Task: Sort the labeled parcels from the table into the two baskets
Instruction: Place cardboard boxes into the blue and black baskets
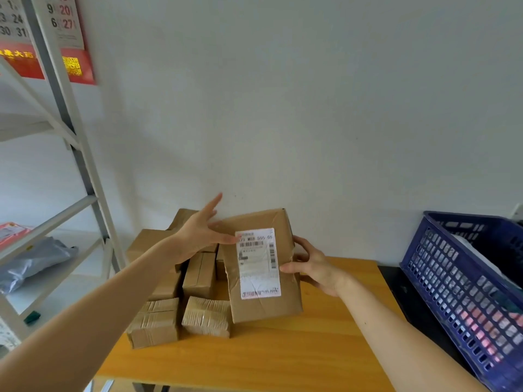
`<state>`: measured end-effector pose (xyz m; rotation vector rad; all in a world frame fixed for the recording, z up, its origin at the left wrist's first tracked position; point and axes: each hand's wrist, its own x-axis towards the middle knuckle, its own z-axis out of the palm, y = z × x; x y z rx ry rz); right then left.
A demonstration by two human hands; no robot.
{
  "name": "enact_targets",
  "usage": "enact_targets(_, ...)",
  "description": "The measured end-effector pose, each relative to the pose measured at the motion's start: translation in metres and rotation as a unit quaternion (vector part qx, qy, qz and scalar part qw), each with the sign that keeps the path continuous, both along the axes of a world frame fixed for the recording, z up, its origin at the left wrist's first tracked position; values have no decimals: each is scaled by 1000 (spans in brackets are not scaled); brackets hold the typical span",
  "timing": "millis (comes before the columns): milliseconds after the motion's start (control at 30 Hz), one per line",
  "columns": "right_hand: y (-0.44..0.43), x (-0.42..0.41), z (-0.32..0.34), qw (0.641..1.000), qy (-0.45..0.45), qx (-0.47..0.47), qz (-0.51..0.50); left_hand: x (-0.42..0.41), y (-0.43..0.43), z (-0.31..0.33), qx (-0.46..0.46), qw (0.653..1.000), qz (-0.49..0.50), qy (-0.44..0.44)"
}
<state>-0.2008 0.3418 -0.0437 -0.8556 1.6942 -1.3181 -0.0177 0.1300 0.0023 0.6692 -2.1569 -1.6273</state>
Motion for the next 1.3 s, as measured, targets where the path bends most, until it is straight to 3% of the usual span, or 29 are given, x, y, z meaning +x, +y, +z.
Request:
enact_targets(67,-2,-1,-1,999,-18,-28,-34,1,5,-4,72,997,18,1)
enact_targets(200,-5,-1,2,991,-55,-87,-86,2,21,-19,86,995,-24,-48)
enact_targets(400,-6,-2,9,984,-67,-122,-109,-4,31,-25,108,994,-2,23)
enact_targets(667,-9,8,9,969,-41,-160,-184,-3,27,-28,113,992,22,52)
enact_targets(900,-13,28,5,963,-34,-158,-215,4,25,-36,119,988,54,78)
enact_targets(1300,27,56,-19,951,-41,-120,-282,1,43,-76,130,990,2,51)
